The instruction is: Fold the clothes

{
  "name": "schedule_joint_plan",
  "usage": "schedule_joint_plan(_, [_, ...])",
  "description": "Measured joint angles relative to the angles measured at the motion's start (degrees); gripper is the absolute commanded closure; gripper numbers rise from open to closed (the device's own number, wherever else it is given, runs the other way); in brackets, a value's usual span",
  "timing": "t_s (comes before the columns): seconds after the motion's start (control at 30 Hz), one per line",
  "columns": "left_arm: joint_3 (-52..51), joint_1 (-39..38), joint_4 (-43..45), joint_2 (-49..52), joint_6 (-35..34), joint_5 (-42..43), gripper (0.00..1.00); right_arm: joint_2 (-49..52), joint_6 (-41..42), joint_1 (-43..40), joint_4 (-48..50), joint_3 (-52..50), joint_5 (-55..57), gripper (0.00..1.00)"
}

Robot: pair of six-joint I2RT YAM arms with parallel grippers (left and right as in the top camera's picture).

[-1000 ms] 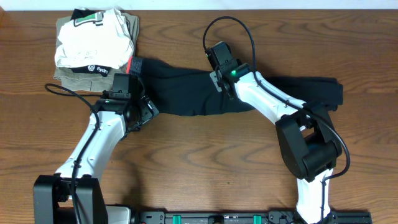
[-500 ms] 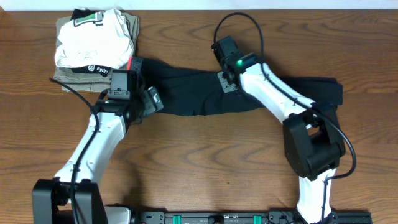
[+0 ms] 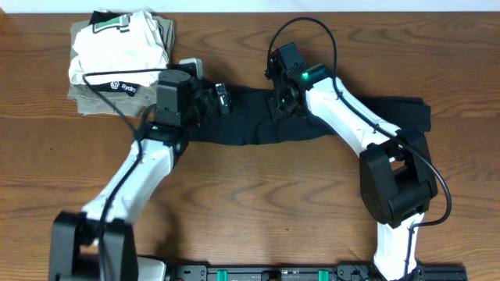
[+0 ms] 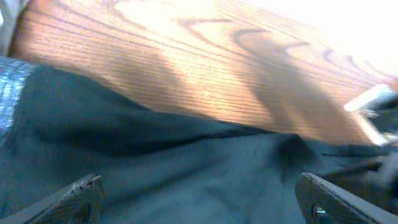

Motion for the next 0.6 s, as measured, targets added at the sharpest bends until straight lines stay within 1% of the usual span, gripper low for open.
schedule_joint_plan(0.27, [0.0, 0.0, 5.1, 11.5, 0.0, 0.0, 0.02, 0.0, 0.6, -2.5, 0.5, 0.0, -0.8, 0.83])
schedule_joint_plan(0.43, [0.0, 0.0, 7.6, 14.5, 0.0, -0.8, 0.02, 0.0, 0.9, -3.1, 1.2, 0.0, -0.7, 0.83])
schedule_joint_plan(0.6, [0.0, 0.0, 7.6, 16.7, 0.0, -4.6, 0.02, 0.9, 1.4, -3.1, 1.5, 0.0, -0.7, 0.84])
